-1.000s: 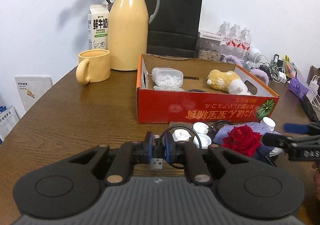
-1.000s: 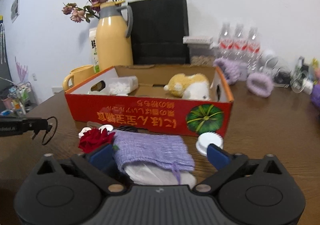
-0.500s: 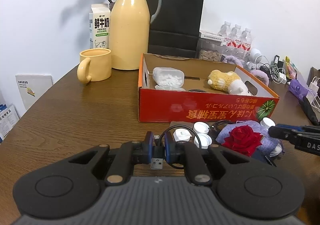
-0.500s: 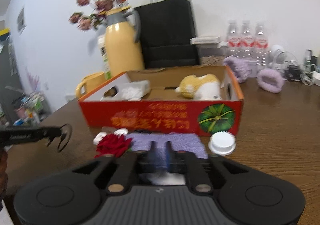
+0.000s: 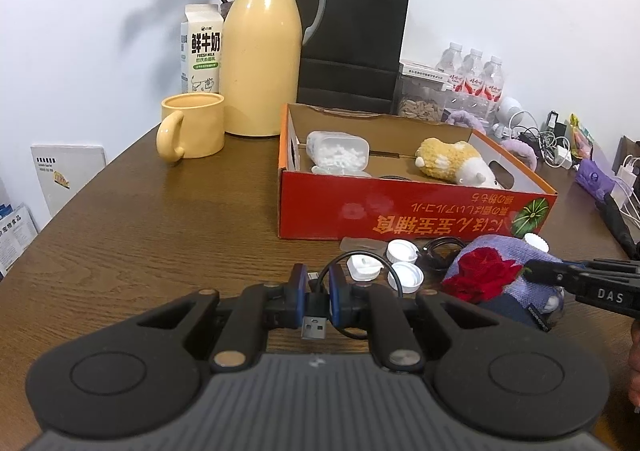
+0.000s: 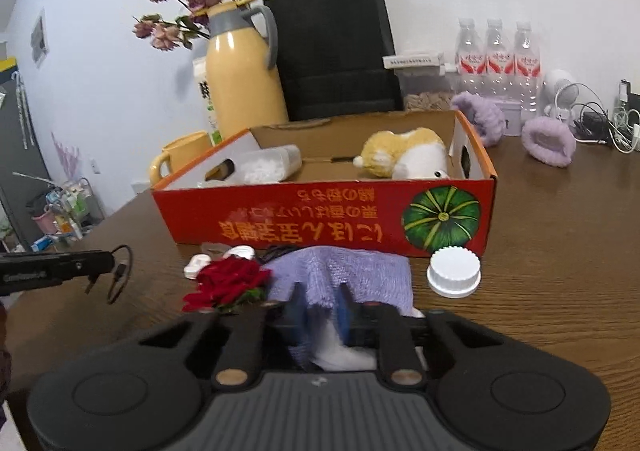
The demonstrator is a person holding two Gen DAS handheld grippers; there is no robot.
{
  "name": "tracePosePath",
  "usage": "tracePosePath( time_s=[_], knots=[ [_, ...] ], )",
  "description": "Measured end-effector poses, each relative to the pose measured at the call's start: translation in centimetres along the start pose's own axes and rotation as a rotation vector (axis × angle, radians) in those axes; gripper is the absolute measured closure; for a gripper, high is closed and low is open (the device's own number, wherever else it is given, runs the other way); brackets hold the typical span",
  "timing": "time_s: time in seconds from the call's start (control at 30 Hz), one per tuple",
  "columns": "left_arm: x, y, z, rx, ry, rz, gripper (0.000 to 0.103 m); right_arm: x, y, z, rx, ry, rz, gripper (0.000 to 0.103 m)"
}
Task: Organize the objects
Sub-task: 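Grasp the purple mesh bag with the right tool while the left tool holds the USB cable, then carry the purple bag and USB cable into the red box and open both tools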
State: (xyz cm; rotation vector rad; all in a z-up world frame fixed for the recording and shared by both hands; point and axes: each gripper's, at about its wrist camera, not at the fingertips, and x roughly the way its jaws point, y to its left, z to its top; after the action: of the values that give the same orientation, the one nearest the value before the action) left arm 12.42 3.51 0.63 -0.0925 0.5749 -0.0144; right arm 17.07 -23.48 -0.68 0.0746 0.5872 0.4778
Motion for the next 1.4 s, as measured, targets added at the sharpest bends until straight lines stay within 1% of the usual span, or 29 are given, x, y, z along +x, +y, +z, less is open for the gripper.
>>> tracePosePath(
  time_s=[0.07,0.23,0.37,0.5,0.67,0.83,0.97,1.07,1.17,1.23,1.4],
  knots=[
    [-0.2,-0.1,0.1,0.002,-0.004,-0.001,0.090,-0.6,0.2,-0.1,-0.011,-0.019,0.004,0.097],
    [-0.8,-0.3,0.4,0.008,-0.019,-0.004,0.090,-2.8,0.5,0.4,-0.019,-0.094,0.004,0.098],
    [-1.3,-0.9,1.2,0.017,-0.043,-0.011,0.090,-4.4,0.5,1.2,-0.024,-0.149,-0.001,0.098],
    [-1.5,-1.9,2.5,0.030,-0.072,-0.027,0.090,-5.3,0.4,2.5,-0.029,-0.193,-0.001,0.098],
    [-0.6,-3.5,5.2,0.047,-0.116,-0.049,0.090,-5.1,0.4,4.6,-0.036,-0.247,-0.003,0.098],
    [1.8,-5.3,8.3,0.054,-0.148,-0.056,0.090,-2.9,0.7,7.5,-0.048,-0.296,-0.015,0.098],
    [4.8,-6.3,10.3,0.057,-0.145,-0.042,0.090,-0.1,0.5,9.4,-0.055,-0.308,-0.044,0.098],
    [7.5,-6.6,11.3,0.055,-0.132,-0.027,0.090,2.5,0.1,10.2,-0.058,-0.303,-0.065,0.098],
    [10.2,-6.9,11.5,0.062,-0.114,-0.005,0.090,5.0,-0.6,10.2,-0.043,-0.281,-0.070,0.098],
    [11.7,-6.8,11.3,0.060,-0.103,-0.001,0.090,6.6,-1.1,9.9,-0.051,-0.245,-0.085,0.098],
    [13.9,-6.8,10.4,0.096,-0.068,0.008,0.090,8.4,-2.0,9.1,-0.064,-0.185,-0.104,0.097]
  ],
)
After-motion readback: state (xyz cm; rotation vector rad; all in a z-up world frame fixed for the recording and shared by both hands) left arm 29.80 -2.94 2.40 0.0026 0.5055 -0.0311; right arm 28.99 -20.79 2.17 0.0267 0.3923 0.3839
